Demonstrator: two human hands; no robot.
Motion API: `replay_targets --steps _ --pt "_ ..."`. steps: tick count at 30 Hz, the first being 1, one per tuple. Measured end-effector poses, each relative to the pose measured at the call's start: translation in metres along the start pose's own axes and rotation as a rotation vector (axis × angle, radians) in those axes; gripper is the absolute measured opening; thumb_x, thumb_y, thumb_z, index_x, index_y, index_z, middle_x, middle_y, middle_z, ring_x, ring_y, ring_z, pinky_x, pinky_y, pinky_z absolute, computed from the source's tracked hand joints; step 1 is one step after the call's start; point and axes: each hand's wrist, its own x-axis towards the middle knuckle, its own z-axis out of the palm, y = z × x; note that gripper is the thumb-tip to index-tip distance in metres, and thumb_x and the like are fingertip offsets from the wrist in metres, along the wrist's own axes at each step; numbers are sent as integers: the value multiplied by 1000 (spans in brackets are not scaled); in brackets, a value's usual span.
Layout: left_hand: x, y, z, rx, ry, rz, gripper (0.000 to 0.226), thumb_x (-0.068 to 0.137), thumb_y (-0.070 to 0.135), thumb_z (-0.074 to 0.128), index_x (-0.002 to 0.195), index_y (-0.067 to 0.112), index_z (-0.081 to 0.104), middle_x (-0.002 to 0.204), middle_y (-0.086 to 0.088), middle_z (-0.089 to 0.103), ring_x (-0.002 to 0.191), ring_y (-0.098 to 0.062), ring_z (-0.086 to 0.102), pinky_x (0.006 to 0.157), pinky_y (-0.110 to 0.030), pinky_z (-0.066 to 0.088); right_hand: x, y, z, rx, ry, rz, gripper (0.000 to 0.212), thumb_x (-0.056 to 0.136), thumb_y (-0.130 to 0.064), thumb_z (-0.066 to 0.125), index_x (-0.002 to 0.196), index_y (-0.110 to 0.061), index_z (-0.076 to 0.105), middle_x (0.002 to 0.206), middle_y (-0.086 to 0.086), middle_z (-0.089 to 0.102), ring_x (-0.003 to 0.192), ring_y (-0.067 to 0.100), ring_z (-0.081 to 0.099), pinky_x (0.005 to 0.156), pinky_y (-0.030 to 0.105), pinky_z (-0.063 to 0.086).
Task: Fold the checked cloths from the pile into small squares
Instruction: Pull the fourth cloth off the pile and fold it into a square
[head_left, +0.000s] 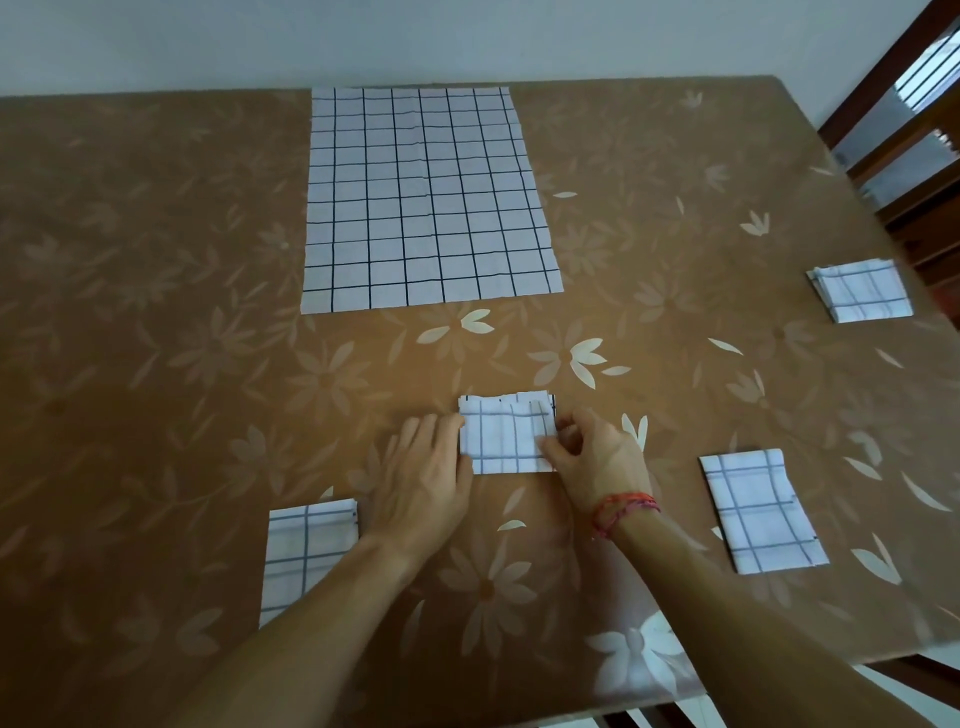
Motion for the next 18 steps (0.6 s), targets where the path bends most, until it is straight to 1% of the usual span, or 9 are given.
replay_targets --steps 1,3,5,8,10,12,15,16,18 --pt "1 0 1 35 7 67 29 89 18 60 117 18 56 109 3 57 100 -18 51 80 -29 41 1 -1 0 -9 9 -9 18 83 -36 63 98 -26 62 77 -10 62 75 14 59 67 33 52" --pt "5 -2 5 94 -42 165 38 93 16 54 131 13 53 133 -1 51 122 -21 47 92 -35 46 2 -1 1 -36 18 -18 25 83 -38 61 105 -28 59 79 -8 61 77 14 59 68 35 53" --pt "8 -6 9 145 -96 179 45 97 18 45 142 11 46 149 -4 43 138 -23 38 103 -39 42 2 -3 0 -42 22 -27 31 84 -38 61 113 -28 56 82 -8 61 78 15 59 67 34 53" --pt "10 -12 13 171 -156 159 48 98 20 42 145 10 41 154 -4 36 144 -19 29 109 -39 36 0 -8 -2 -59 6 -11 39 86 -38 61 122 -30 49 95 -6 59 84 17 59 67 31 50" --pt "9 -15 17 182 -181 161 49 100 20 40 148 10 35 157 -2 29 147 -16 21 113 -36 26 0 -11 -3 -145 3 -8 41 87 -35 59 126 -28 47 106 -2 52 85 20 57 65 29 46" --pt "9 -17 19 198 -185 158 49 101 21 34 149 11 32 158 -2 27 147 -16 18 114 -34 18 -2 -17 -1 -233 86 -147 41 85 -27 61 124 -21 52 108 2 48 85 22 54 64 29 45" --pt "8 -16 22 203 -197 158 52 99 21 22 150 10 31 158 -4 26 147 -17 17 116 -36 19 -6 -26 15 -267 195 -483 42 82 -20 61 124 -12 56 120 10 54 103 27 53 81 40 51" --pt "8 -17 23 198 -198 163 53 99 20 20 151 10 28 159 -4 23 148 -16 15 118 -36 18 -7 -29 22 -284 164 -559 43 86 -19 54 128 -10 54 129 12 52 114 30 51 91 42 49" --pt "6 -17 23 187 -201 171 55 99 20 19 152 10 22 160 -4 19 149 -16 11 121 -37 16 -7 -30 36 -316 35 -640 48 96 -20 33 140 -4 43 148 16 39 137 32 37 108 43 39"
